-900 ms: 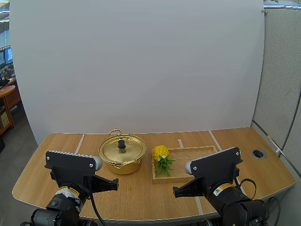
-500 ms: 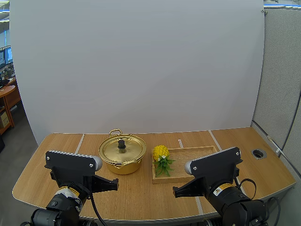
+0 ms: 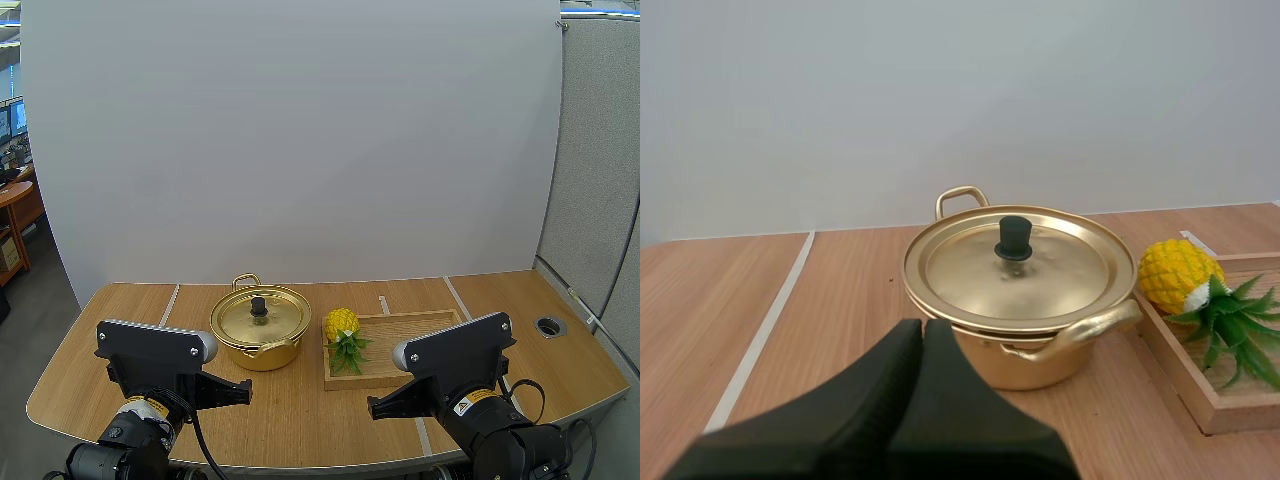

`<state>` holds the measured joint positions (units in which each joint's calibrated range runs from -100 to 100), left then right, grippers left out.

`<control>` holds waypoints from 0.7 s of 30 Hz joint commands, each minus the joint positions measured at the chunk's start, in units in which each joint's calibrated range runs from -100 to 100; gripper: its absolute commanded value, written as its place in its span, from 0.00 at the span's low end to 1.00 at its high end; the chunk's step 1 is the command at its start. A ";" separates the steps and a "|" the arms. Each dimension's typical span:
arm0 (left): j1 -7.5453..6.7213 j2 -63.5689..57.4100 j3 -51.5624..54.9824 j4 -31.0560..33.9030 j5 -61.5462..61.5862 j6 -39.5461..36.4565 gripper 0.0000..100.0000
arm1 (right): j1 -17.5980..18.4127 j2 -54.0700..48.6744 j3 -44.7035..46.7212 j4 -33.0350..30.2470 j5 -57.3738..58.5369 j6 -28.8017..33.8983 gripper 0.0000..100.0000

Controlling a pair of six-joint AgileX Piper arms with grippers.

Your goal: Open the pot, put the pineapple inside, and close it

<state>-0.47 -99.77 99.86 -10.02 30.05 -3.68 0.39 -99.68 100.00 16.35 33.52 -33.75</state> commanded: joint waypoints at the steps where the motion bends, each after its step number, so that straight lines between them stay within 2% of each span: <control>1: 0.07 -0.23 0.14 0.24 -0.65 0.10 0.01 | 0.08 -0.32 0.00 0.48 -0.74 -0.13 0.00; 21: 0.07 -0.23 0.14 0.02 -0.67 0.10 0.01 | 0.08 -0.32 0.00 1.92 -2.15 -0.13 0.00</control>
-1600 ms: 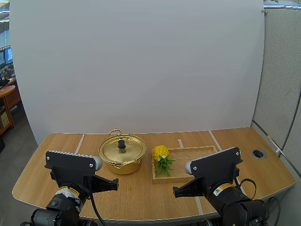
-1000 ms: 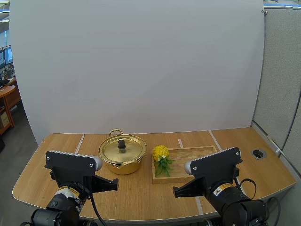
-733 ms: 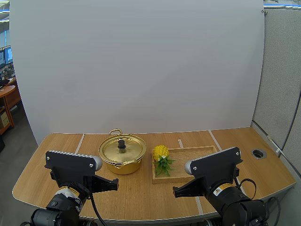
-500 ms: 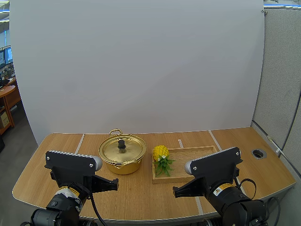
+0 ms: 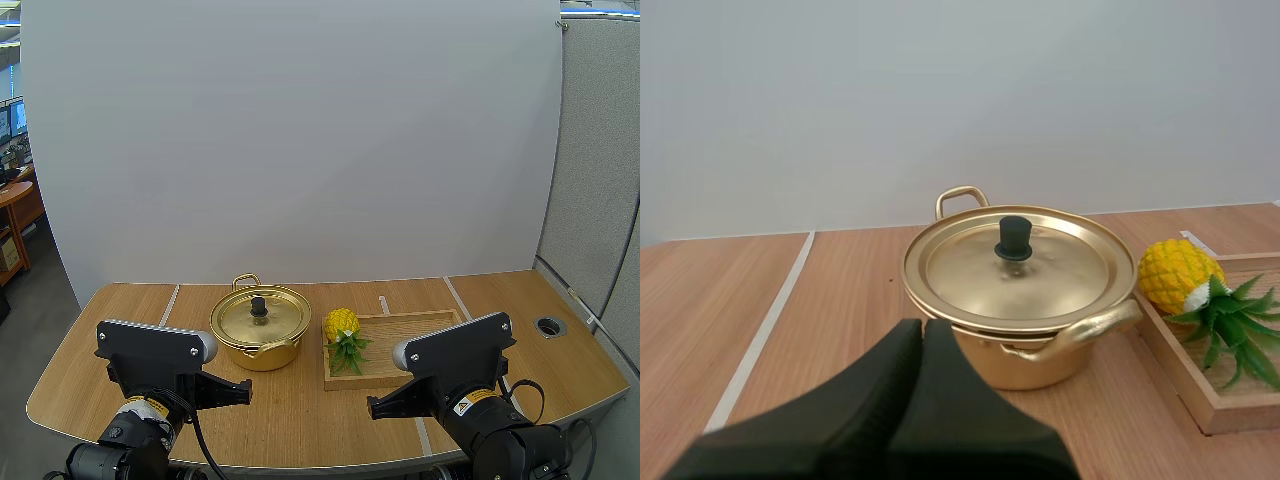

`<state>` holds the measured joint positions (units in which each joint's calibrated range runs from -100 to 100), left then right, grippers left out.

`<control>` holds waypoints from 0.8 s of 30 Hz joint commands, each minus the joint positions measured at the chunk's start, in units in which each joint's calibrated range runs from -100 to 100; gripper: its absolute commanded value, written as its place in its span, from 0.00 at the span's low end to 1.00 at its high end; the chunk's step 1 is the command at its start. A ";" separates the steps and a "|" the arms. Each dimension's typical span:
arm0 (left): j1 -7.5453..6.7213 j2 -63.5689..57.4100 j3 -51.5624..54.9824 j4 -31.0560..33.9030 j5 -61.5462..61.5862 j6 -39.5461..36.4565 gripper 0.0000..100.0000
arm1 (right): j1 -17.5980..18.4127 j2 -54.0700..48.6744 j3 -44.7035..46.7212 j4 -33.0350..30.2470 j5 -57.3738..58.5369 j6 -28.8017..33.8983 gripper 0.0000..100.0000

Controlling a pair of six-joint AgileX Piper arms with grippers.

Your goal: Open the pot, put the pineapple inside, and close it

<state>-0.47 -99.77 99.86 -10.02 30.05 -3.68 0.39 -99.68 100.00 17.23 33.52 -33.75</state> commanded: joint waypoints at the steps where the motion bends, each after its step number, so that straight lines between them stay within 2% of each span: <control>1: 0.07 -0.23 0.14 0.02 -0.67 0.10 0.01 | 0.08 -0.32 0.00 0.85 -2.82 -0.32 0.00; 7: 0.07 -0.23 -4.65 0.90 0.88 0.10 0.01 | 0.08 -0.32 -0.49 -0.90 -4.68 -0.60 0.00; 12: 0.07 -0.23 -13.34 0.90 4.59 0.10 0.01 | 0.08 -0.32 -6.02 -0.94 -3.10 -0.60 0.00; 18: 0.07 -0.23 -23.50 1.34 9.81 0.10 0.01 | 0.08 -0.32 -17.48 -1.03 6.44 -0.60 0.00; 24: 0.07 -0.23 -32.79 2.48 20.74 0.10 0.01 | 0.08 -0.32 -27.50 -1.03 17.11 -0.08 0.00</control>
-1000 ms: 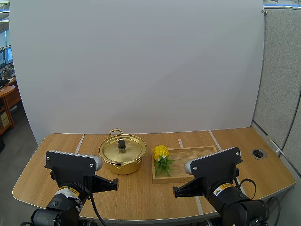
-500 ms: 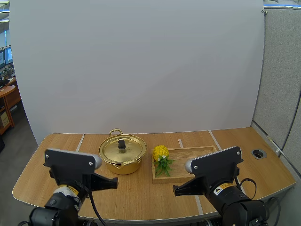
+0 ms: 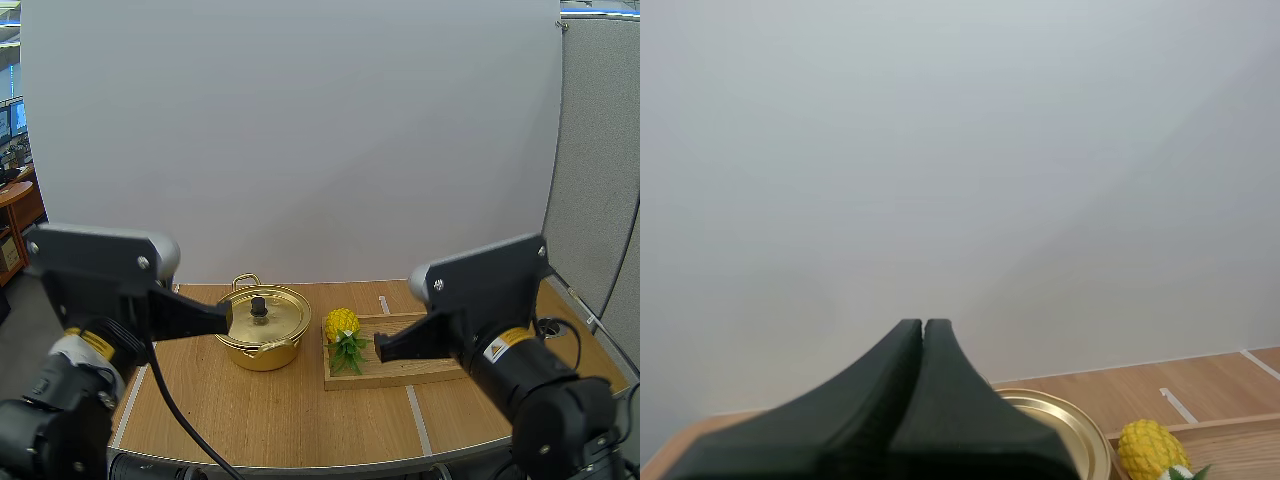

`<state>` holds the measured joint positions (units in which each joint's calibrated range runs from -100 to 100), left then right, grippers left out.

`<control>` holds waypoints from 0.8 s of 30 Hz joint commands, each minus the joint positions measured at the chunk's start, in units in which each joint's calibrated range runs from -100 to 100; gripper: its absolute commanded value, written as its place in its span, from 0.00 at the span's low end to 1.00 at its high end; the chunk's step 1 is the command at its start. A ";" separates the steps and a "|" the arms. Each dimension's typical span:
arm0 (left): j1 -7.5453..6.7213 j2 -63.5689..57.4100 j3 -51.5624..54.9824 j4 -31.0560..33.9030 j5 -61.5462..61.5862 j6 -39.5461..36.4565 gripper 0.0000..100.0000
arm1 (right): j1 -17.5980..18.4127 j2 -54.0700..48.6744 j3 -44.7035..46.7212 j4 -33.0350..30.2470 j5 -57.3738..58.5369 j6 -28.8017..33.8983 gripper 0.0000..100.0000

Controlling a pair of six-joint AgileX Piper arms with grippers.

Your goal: Open the pot, put the pineapple inside, and close it

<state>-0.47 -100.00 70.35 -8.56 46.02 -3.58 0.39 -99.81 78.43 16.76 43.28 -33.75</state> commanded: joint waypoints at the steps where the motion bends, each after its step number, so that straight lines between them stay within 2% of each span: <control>1: 0.07 0.00 -4.78 1.15 7.04 0.01 0.01 | 0.08 -0.19 -7.59 -0.44 9.50 -0.04 0.00; 12: 0.07 0.00 -15.03 1.15 26.95 0.01 0.01 | 0.08 -0.19 -20.37 1.18 38.55 1.48 0.00; 17: 0.07 1.59 -15.00 1.15 28.95 0.01 0.01 | 0.08 2.01 -20.88 1.18 41.36 2.91 0.00; 24: 0.07 13.70 -15.00 1.15 29.54 0.01 0.01 | 0.08 16.81 -20.88 1.18 42.59 3.62 0.00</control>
<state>-0.47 -89.92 55.55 -7.39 75.47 -3.47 0.39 -87.28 57.84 17.49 85.97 -30.47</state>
